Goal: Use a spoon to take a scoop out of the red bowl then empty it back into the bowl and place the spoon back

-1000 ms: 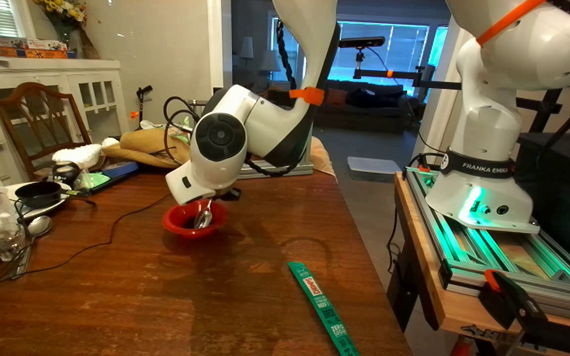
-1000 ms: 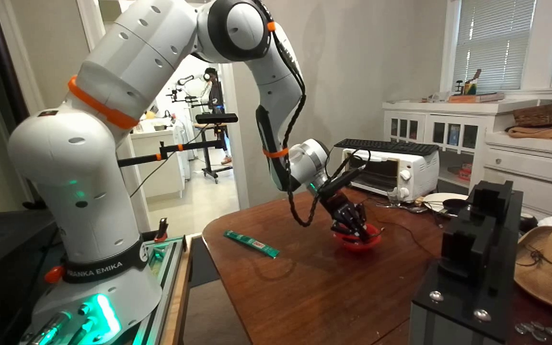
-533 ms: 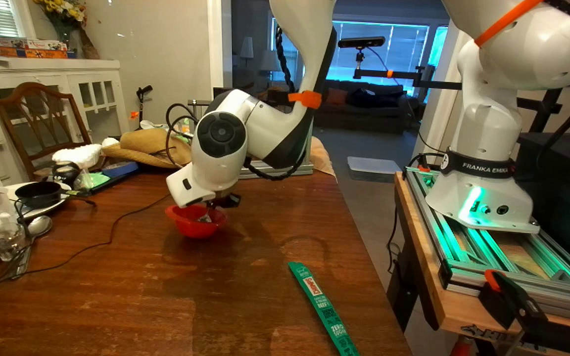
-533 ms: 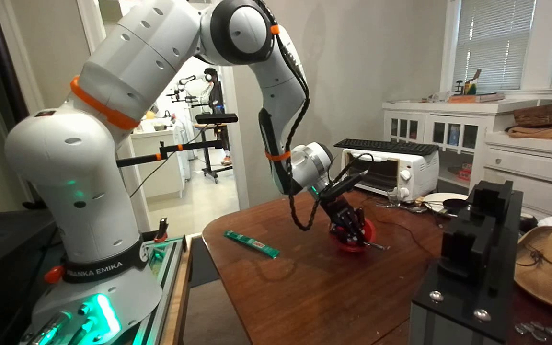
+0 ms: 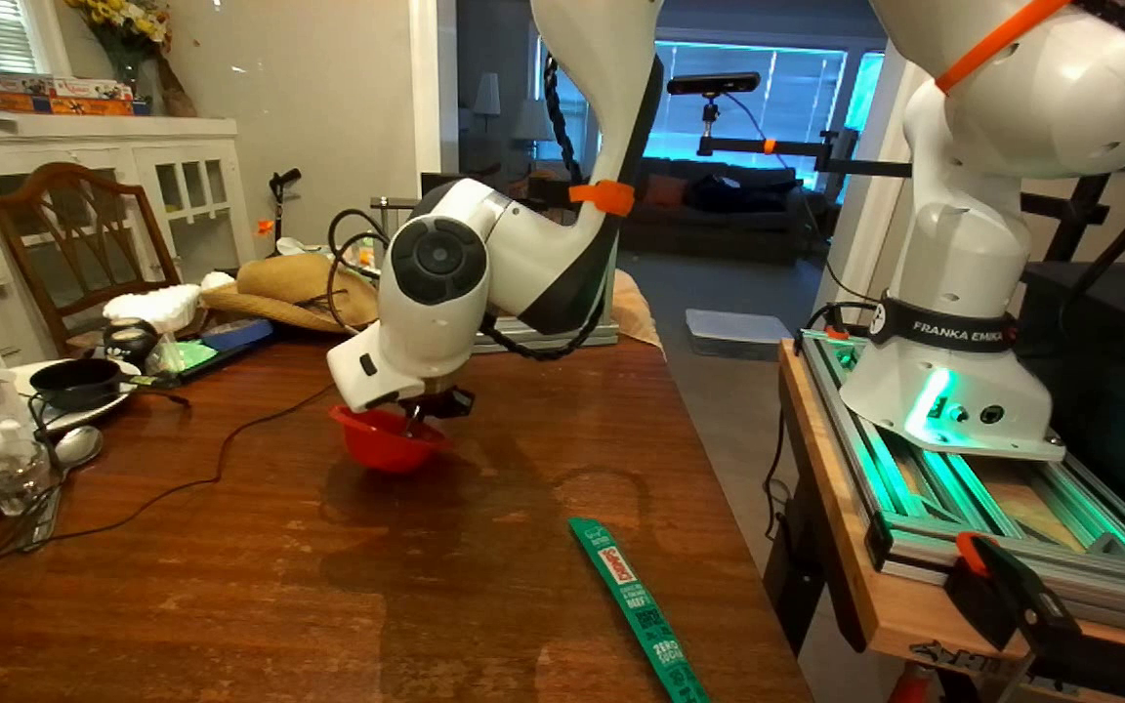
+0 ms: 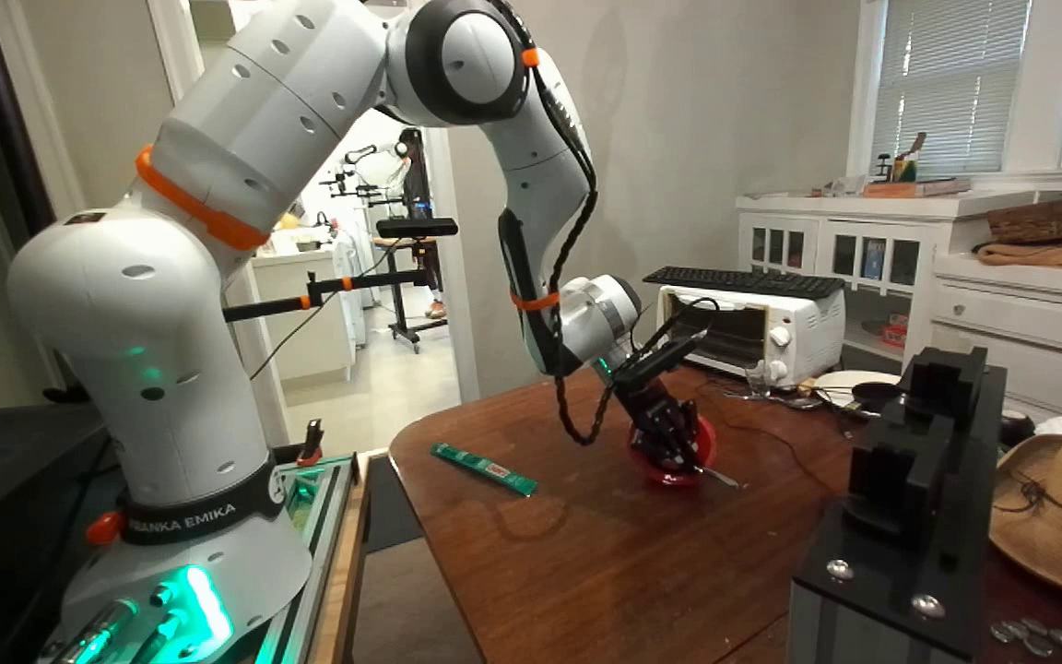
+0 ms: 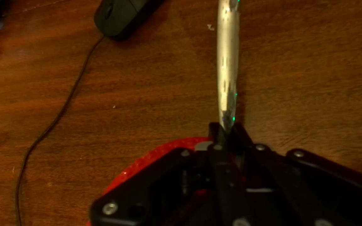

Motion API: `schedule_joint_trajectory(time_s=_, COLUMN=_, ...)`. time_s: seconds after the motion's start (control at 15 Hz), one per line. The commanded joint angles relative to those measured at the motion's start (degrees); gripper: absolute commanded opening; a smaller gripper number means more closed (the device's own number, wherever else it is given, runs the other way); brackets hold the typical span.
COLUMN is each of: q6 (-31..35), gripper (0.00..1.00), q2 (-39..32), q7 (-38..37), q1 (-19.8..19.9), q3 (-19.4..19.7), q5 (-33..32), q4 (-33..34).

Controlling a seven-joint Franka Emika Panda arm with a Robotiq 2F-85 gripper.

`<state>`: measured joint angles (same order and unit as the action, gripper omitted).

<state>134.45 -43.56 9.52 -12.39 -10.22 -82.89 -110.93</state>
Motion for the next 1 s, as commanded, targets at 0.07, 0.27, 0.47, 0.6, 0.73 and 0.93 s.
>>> schedule_joint_trajectory(time_s=0.07, q6=1.90, gripper=0.03, q2=-0.26, q7=0.66, q1=0.71, q3=-0.74, q5=1.65, q4=0.19)
schedule_joint_trajectory(time_s=0.27, q6=2.33, gripper=0.03, q2=0.92, q7=0.84, q1=0.61, q3=-1.18, q5=2.38, q4=-0.72)
schedule_joint_trajectory(time_s=0.47, q6=2.39, gripper=0.03, q2=2.22, q7=1.08, q1=0.53, q3=-1.86, q5=3.88, q4=-1.32)
schedule_joint_trajectory(time_s=0.6, q6=2.28, gripper=0.03, q2=2.97, q7=1.55, q1=0.50, q3=-2.36, q5=5.38, q4=-1.61)
schedule_joint_trajectory(time_s=0.73, q6=2.13, gripper=0.03, q2=3.61, q7=2.14, q1=0.47, q3=-2.71, q5=7.03, q4=-1.83)
schedule_joint_trajectory(time_s=0.93, q6=2.62, gripper=0.03, q2=4.38, q7=3.31, q1=0.75, q3=-3.01, q5=9.43, q4=-2.10)
